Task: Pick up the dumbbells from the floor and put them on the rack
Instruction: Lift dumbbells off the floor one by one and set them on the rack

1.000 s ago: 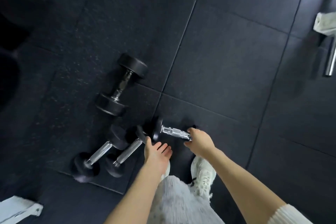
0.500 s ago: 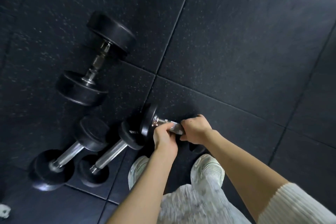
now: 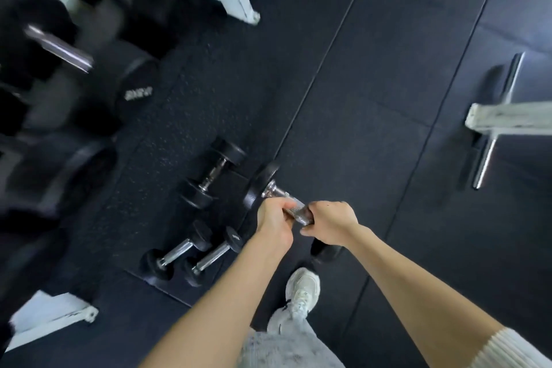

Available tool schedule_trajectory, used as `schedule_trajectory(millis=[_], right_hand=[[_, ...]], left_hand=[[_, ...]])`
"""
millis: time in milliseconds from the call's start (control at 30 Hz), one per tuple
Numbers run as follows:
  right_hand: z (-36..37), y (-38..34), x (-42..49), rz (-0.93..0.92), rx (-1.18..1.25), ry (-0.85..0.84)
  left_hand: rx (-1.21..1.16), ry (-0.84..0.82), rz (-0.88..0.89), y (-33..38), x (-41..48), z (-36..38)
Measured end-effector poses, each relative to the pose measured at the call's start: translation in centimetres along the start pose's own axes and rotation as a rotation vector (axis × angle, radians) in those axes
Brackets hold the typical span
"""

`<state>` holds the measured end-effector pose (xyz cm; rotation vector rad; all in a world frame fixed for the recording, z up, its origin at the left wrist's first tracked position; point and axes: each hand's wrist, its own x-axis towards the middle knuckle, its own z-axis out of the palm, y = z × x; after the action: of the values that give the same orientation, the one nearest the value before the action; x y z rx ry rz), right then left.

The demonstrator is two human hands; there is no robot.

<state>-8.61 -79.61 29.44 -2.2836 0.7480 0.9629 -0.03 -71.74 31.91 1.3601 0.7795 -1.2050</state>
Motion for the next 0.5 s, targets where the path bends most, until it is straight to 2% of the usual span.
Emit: schedule_trajectory(millis=[267, 500], right_hand=[[-21.6, -8.7, -13.1, -0.007, -0.053, 0.090], [-35.8, -18.4, -14.2, -0.102, -0.050, 0.128]], left_hand=[[-0.026, -0.081, 0.125, 15.1, -19.9, 5.5], [-0.074, -0.107, 0.300, 29.3, -28.2, 5.8]])
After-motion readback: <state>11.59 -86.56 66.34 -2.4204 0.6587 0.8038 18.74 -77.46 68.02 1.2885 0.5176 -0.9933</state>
